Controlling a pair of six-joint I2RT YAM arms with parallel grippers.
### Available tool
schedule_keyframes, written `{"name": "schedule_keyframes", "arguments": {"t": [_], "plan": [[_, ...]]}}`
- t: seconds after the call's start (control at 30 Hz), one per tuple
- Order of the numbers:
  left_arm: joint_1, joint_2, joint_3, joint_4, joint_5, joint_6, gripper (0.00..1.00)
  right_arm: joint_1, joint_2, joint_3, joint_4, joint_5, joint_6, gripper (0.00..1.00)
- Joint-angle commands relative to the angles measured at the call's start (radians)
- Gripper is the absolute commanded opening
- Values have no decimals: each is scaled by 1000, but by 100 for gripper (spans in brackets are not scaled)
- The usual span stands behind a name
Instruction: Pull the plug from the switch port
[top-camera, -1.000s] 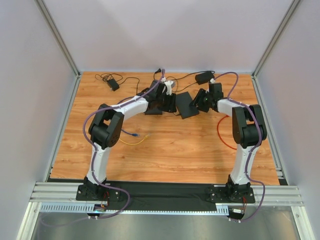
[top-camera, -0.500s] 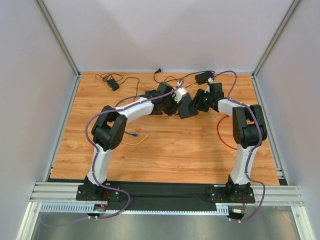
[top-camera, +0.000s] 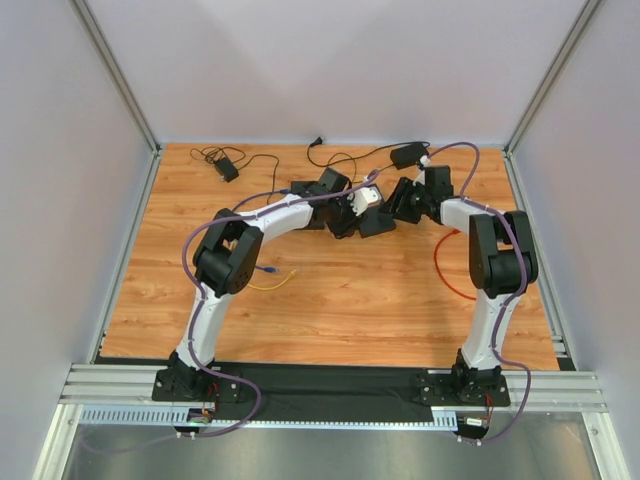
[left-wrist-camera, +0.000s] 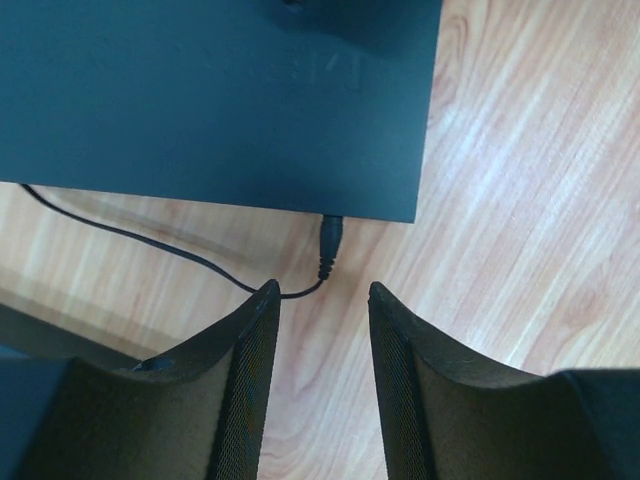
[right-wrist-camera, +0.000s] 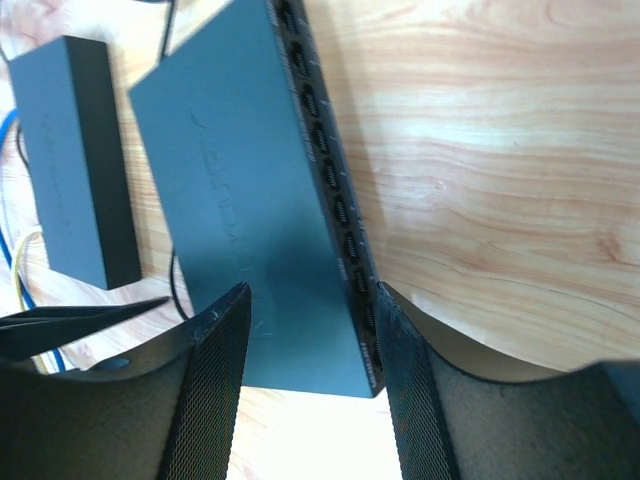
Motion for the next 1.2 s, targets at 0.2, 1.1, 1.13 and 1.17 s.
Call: {"name": "schedule_keyframes", "arguments": {"t": [0.2, 1.1, 1.13, 1.17], "plan": [[-17, 99, 187, -157, 13, 68, 44, 0, -81, -30, 67, -23, 6, 54], [-23, 117, 201, -173, -6, 51, 14, 49, -201, -159, 113, 54, 32, 44], [-23, 116, 199, -173, -4, 52, 13, 54, -204, -156, 108, 61, 26, 40], [-23, 116, 201, -174, -4, 51, 12, 60, -204, -155, 96, 61, 17, 36]]}}
